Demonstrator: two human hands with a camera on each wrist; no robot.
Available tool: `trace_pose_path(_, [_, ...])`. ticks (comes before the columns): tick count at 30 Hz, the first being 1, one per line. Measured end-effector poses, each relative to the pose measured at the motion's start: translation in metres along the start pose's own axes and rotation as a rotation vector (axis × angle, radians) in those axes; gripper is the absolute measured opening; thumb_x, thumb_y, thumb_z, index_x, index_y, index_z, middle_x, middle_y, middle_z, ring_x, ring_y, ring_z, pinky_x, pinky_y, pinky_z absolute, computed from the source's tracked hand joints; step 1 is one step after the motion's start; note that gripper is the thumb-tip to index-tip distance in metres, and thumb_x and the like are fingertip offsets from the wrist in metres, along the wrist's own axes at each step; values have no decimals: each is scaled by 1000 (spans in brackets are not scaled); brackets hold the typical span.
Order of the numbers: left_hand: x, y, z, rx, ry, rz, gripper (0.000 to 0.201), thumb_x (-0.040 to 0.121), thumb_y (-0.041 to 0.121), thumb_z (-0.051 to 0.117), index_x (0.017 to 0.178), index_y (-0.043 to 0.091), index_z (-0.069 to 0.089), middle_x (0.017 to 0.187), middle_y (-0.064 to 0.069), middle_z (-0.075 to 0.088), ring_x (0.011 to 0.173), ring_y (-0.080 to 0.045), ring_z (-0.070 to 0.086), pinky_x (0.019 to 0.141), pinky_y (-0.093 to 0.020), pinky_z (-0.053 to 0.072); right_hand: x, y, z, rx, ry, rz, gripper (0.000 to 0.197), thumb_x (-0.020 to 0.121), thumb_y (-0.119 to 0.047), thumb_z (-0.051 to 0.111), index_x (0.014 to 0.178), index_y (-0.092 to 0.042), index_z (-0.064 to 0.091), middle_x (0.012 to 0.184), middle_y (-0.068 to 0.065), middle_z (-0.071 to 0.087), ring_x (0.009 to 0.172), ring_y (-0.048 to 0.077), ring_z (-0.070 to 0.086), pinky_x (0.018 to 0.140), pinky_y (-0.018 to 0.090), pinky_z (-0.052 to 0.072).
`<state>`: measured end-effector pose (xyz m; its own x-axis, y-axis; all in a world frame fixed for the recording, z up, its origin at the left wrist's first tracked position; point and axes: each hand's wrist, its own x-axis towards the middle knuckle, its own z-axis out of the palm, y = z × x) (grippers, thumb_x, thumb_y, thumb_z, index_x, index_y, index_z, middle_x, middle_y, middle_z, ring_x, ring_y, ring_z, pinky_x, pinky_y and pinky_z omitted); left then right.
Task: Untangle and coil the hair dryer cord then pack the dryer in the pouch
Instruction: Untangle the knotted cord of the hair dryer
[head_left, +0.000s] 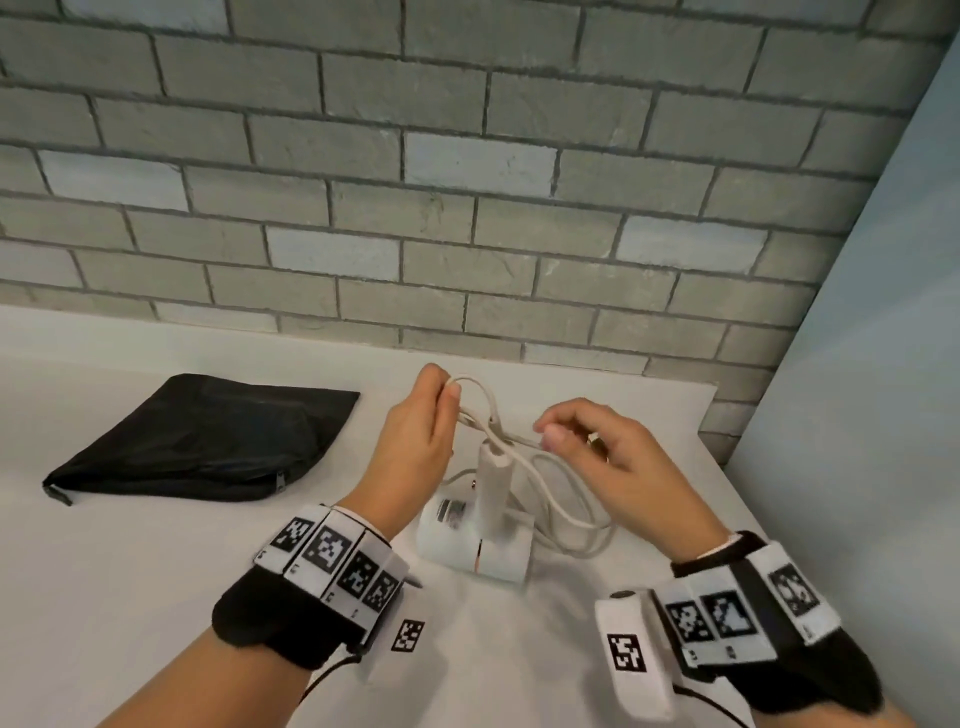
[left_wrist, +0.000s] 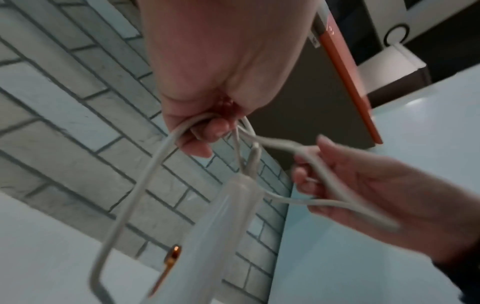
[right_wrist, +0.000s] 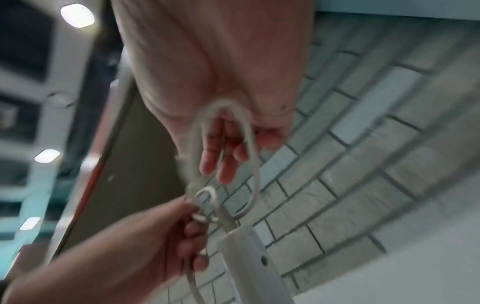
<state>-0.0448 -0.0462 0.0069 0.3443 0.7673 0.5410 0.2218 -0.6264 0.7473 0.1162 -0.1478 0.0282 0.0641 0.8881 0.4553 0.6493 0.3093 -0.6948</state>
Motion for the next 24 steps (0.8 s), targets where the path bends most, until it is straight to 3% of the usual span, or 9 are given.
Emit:
trace_pose_path(3, [0,11,-2,32,-50,108,24,96,26,34,85,6,41,57,-2,44,50,-18,42,50,-29,37,6,-18,14,-583,-86,-119,46,79,-63,37,91,-25,61,87,-13,58,88,10,44,76,26,30])
trace_pose_path(5, [-1,20,-2,70,-110,178,23,96,25,34,85,6,41,55,3,41,52,-13,42,48,-19,34,13,-26,24,-702,-90,-87,42,85,-54,41,92,-16,57,85,-6,55,86,16,48,71,29,30])
trace_pose_path(8, [-1,24,-3,60,-132,177,24,96,26,35,83,7,41,56,0,47,54,-16,49,50,-20,39,22,-26,26,-512,-21,-85,21,92,-29,46,83,-11,53,77,-1,56,75,18,56,65,30,41])
trace_pose_path(11, [2,17,-5,-41,-86,102,30,96,30,35,82,5,41,61,-12,50,57,-29,50,58,-40,44,24,-24,12,-204,181,-91,17,90,-21,52,78,-12,56,65,-2,55,61,9,50,57,20,40])
trace_pose_path(14, [8,5,-7,-57,-57,43,28,96,25,34,82,3,42,60,-6,51,55,-13,47,56,-23,41,20,-19,-6,74,419,-15,18,91,-19,49,76,-26,54,67,-4,54,58,2,49,52,13,41])
trace_pose_path(17, [12,-12,-13,-67,-23,-41,24,97,22,33,77,12,43,63,-3,53,60,-15,51,60,-22,43,17,5,-32,305,741,55,24,94,-18,44,73,-25,52,65,-3,53,48,4,46,42,13,39])
trace_pose_path(20, [15,-24,-17,-81,23,-102,27,97,20,34,71,22,40,62,-2,51,60,-14,49,61,-20,43,11,52,-55,428,990,309,27,94,-14,44,69,-19,50,60,1,51,33,2,43,32,15,37])
trace_pose_path(22, [15,-23,-16,-102,25,-122,27,97,20,33,71,23,40,63,0,47,60,-14,47,64,-24,47,4,85,-52,311,884,549,23,92,-7,45,73,-8,57,53,2,53,29,4,41,29,14,33])
trace_pose_path(24, [15,-18,-14,-101,5,-119,27,97,21,33,71,22,39,65,1,45,62,-16,47,60,-19,48,-5,109,-38,26,528,724,19,89,-4,47,81,1,64,57,7,54,40,16,43,35,19,36])
